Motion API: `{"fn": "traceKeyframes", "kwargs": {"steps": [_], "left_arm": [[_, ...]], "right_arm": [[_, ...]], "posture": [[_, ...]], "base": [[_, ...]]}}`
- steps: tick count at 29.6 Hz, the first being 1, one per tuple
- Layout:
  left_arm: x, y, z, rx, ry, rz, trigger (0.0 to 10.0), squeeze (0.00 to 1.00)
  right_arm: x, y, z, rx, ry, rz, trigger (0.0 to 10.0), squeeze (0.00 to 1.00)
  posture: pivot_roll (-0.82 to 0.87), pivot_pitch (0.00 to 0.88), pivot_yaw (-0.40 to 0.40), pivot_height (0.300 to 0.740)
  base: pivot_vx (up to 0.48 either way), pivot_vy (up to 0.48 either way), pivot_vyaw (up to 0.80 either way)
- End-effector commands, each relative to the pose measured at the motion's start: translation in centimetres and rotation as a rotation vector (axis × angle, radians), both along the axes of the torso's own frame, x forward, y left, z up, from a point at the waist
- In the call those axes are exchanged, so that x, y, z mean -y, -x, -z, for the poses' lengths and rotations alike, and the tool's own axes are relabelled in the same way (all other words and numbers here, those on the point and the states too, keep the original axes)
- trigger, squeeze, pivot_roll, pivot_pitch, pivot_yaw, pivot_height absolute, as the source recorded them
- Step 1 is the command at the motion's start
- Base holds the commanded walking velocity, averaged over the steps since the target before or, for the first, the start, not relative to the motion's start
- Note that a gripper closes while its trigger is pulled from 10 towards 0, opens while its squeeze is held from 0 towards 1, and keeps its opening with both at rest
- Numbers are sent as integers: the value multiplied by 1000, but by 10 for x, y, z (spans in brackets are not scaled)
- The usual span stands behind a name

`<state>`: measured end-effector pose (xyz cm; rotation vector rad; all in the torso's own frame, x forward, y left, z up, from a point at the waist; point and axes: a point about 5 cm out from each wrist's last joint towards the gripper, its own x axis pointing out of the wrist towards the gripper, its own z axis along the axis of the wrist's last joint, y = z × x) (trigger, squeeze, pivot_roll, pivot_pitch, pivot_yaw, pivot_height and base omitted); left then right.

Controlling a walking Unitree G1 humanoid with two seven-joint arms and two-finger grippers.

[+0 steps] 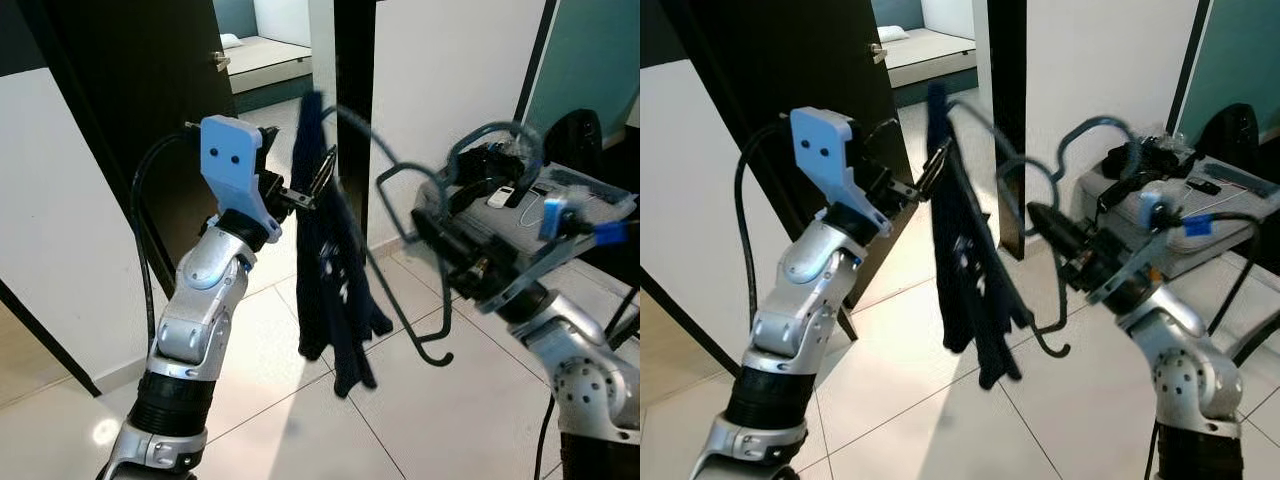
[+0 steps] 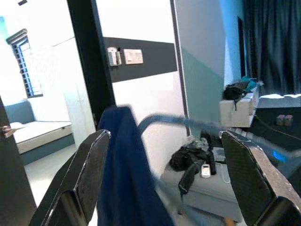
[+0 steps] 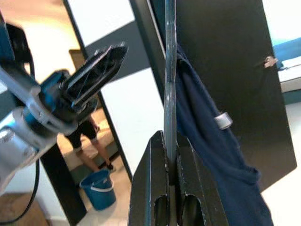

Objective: Hang hanger

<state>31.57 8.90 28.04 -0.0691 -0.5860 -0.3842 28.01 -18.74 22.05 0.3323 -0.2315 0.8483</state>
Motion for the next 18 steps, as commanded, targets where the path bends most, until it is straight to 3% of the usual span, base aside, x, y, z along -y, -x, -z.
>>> {"fn": "traceKeyframes", "kwargs": {"steps": [1,7,12,18], "left_arm": [[-1,-1,-2,-3,-6,-35,10000,0],[0,-4,2,-20,-49,-105,10000,0],[-3,-8,6,-22,-153,-215,10000,0],[-6,-9,12,-46,-206,-277,10000,0]], "right_arm": [[-7,4,-7,63,13,-37,10000,0],[-12,8,-4,64,19,-71,10000,0],[-11,6,-4,67,27,-62,10000,0],[-9,5,-4,68,31,-44,10000,0]], "posture": [[-75,0,94,740],[-75,0,94,740],[-73,0,96,740],[-73,0,97,740]], "base": [[0,0,0],[0,0,0],[0,0,0],[0,0,0]]}}
